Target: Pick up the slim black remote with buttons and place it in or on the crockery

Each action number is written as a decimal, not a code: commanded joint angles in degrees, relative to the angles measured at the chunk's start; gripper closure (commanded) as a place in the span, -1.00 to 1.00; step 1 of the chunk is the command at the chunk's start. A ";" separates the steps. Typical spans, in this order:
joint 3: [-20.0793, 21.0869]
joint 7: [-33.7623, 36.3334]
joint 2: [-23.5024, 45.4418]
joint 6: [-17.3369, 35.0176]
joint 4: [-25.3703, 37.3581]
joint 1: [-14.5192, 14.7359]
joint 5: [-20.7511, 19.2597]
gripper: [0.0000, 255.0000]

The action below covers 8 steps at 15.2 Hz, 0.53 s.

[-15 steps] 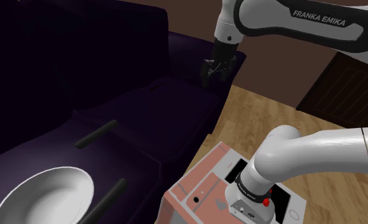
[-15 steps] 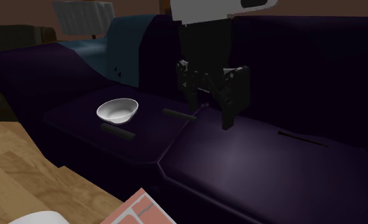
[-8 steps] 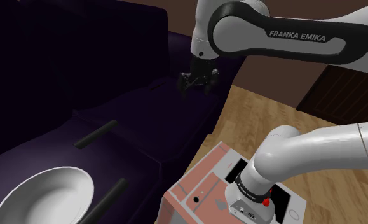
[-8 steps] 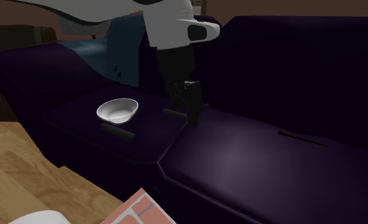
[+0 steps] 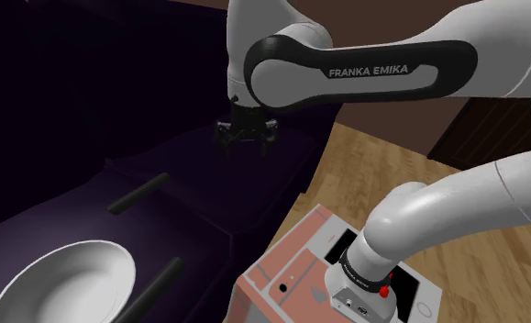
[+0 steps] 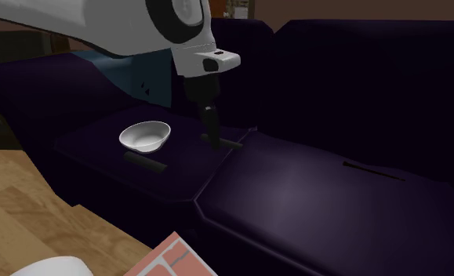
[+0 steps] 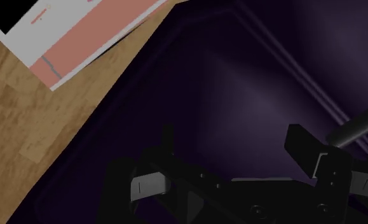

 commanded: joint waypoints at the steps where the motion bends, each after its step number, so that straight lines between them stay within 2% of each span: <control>1: 3.74 6.30 4.25 2.01 2.01 -1.37 -0.37 -1.00; 5: 10.69 18.74 13.89 5.01 7.20 -4.75 -3.98 -1.00; 8: 15.54 29.24 22.76 6.24 12.19 -7.05 -9.39 -1.00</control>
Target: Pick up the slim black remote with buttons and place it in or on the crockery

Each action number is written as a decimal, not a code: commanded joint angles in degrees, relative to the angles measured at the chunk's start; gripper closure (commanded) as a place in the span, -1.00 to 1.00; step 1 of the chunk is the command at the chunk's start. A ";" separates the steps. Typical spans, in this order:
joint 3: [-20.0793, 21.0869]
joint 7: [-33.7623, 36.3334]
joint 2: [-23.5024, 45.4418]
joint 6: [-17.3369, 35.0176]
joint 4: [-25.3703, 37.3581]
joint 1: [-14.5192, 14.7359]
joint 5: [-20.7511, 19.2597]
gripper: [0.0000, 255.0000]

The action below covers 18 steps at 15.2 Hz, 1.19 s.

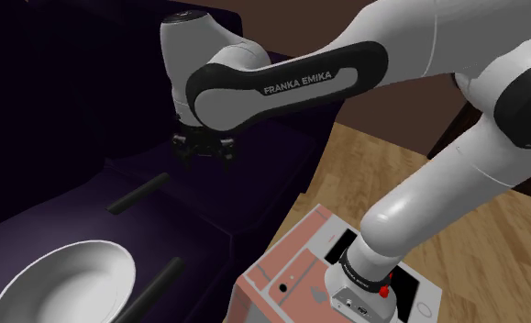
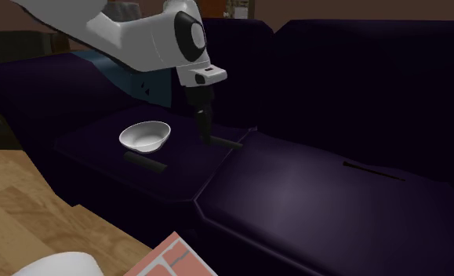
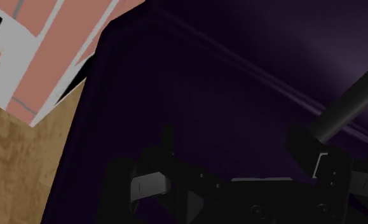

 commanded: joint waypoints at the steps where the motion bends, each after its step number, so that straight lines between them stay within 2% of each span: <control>1: 3.37 8.31 7.01 0.58 3.97 -1.25 -4.60 -1.00; 4: 5.36 19.52 17.64 -0.29 10.35 -0.44 -12.70 -1.00; 9: 1.99 33.75 33.55 -4.08 23.11 6.94 -23.42 -1.00; 12: -1.25 39.29 41.65 -6.75 31.99 11.99 -27.34 -1.00; 16: -5.64 44.18 52.07 -10.80 45.91 18.52 -30.67 -1.00; 18: -5.83 44.34 52.30 -10.19 45.49 18.46 -30.80 -1.00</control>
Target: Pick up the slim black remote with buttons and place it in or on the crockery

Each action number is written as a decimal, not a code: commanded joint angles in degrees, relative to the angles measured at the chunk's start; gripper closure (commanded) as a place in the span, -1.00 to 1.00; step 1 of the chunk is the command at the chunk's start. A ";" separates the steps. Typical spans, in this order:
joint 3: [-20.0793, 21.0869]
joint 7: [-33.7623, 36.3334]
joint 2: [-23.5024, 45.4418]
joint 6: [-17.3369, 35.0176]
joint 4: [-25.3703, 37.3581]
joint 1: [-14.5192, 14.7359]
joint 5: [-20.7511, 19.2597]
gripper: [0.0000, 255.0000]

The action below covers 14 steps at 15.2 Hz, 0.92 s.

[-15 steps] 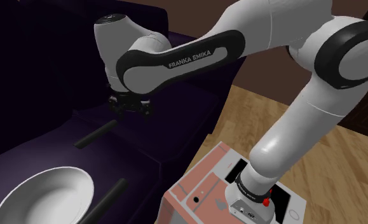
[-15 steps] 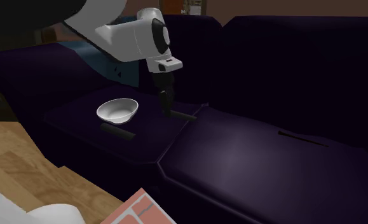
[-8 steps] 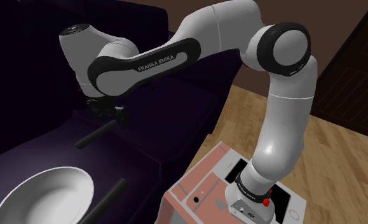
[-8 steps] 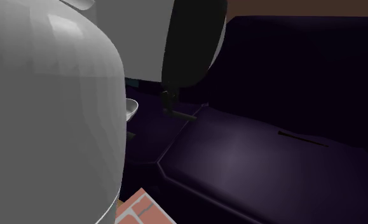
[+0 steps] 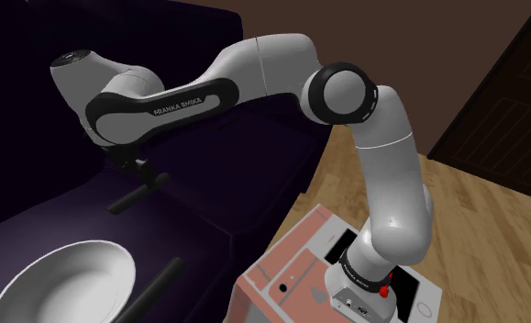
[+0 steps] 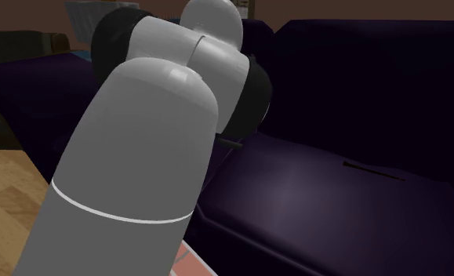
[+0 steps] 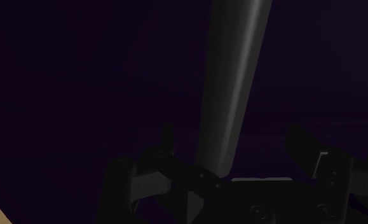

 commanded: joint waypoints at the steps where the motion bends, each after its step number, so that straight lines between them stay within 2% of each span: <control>1: -0.52 0.50 1.13 0.62 0.44 0.31 -0.50 -1.00; 6: -1.11 1.27 1.95 4.15 -2.57 -0.53 -1.41 -1.00; 14: -1.11 1.26 1.95 4.13 -2.56 -0.53 -1.40 -1.00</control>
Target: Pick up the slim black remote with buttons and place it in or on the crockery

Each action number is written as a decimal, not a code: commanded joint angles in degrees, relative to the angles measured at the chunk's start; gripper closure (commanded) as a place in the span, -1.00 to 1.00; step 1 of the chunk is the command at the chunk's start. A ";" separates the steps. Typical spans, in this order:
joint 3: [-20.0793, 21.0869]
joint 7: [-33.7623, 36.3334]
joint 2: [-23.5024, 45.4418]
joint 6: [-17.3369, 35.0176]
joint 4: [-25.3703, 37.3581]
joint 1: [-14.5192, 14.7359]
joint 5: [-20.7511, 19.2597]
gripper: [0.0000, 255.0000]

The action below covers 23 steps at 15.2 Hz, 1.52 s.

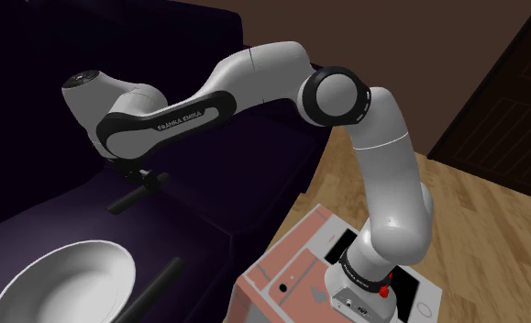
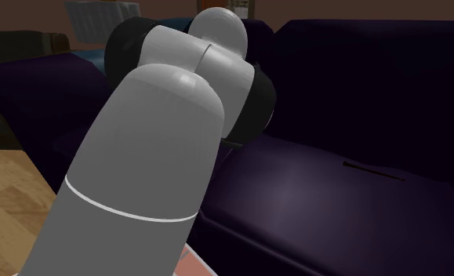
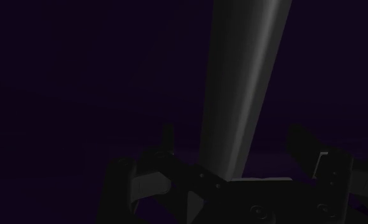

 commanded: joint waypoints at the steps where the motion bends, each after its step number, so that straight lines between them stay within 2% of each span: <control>1: 0.00 0.00 0.00 0.00 0.00 0.00 0.00 1.00; 10: 0.01 0.01 0.00 0.01 -0.01 -0.01 -0.01 1.00; 23: 1.52 -2.51 -3.59 -7.17 4.48 0.02 2.37 1.00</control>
